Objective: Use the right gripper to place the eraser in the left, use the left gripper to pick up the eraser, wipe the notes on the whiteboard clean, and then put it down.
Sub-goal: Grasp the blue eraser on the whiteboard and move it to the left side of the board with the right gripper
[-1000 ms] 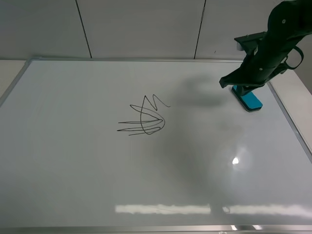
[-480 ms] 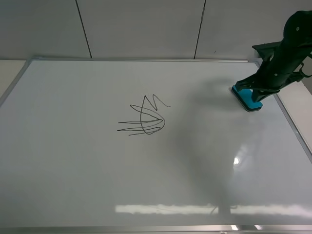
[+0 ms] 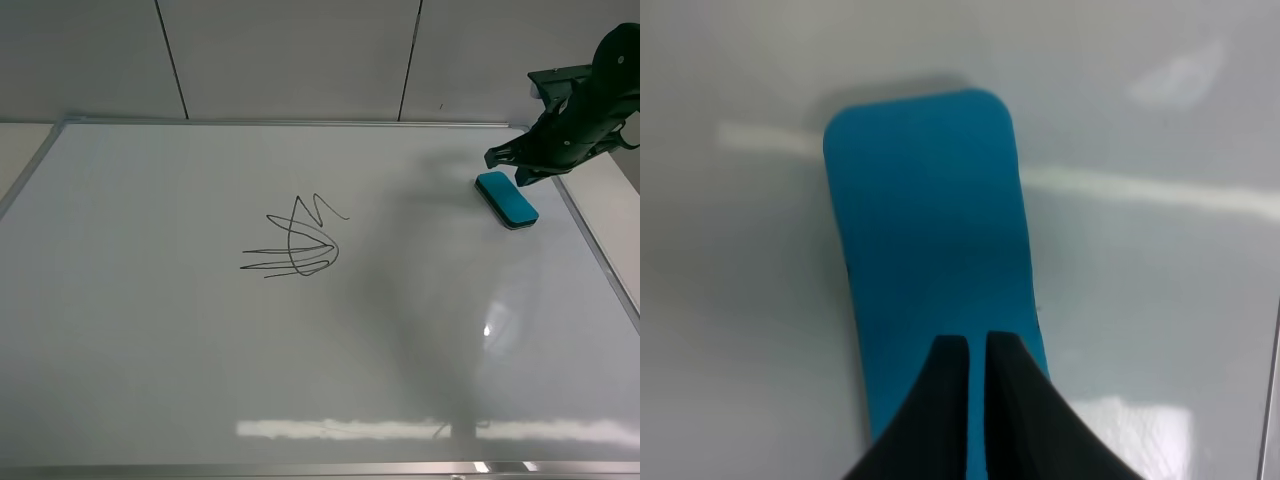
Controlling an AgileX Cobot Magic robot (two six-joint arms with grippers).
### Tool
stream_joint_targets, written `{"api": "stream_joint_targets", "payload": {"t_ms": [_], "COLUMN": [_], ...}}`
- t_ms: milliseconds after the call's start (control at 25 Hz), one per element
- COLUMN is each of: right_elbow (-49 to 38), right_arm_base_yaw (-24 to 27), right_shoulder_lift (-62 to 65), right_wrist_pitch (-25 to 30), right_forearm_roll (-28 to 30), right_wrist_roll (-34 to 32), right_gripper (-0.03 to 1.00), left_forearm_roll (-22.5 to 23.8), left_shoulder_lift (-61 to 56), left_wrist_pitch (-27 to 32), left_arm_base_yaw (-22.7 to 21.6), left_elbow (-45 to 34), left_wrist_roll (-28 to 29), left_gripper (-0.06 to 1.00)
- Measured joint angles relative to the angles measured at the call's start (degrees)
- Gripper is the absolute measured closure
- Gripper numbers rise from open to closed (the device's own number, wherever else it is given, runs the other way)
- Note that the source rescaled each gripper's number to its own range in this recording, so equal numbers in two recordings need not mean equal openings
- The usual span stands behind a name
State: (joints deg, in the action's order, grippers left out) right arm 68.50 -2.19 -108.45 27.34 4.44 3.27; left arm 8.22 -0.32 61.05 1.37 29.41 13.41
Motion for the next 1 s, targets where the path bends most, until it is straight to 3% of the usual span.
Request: {"api": "stream_joint_targets", "payload": {"t_ms": [440, 720, 840, 1000], "right_elbow": [0.1, 0.8, 0.9, 1.2], "right_arm_base_yaw": [0.0, -0.3, -1.8, -7.6], "right_shoulder_lift": [-6.1, -7.0, -7.0, -7.1], "right_wrist_pitch": [-5.0, -4.2, -3.4, -1.4], "right_forearm_roll": [-0.1, -0.1, 0.9, 1.0], "right_wrist_roll": [0.0, 0.1, 0.1, 0.1], "right_gripper": [0.97, 0.97, 0.97, 0.97], "left_forearm_roll": [0.0, 0.0, 0.0, 0.0], "left_shoulder_lift": [0.0, 0.0, 0.0, 0.0], "left_wrist_pitch": [0.0, 0.0, 0.0, 0.0], "left_arm_base_yaw": [0.0, 0.0, 0.0, 0.0], "left_elbow": [0.0, 0.0, 0.0, 0.0], "left_wrist_roll": [0.0, 0.0, 0.0, 0.0], "left_gripper": [0.03, 0.03, 0.03, 0.03]}}
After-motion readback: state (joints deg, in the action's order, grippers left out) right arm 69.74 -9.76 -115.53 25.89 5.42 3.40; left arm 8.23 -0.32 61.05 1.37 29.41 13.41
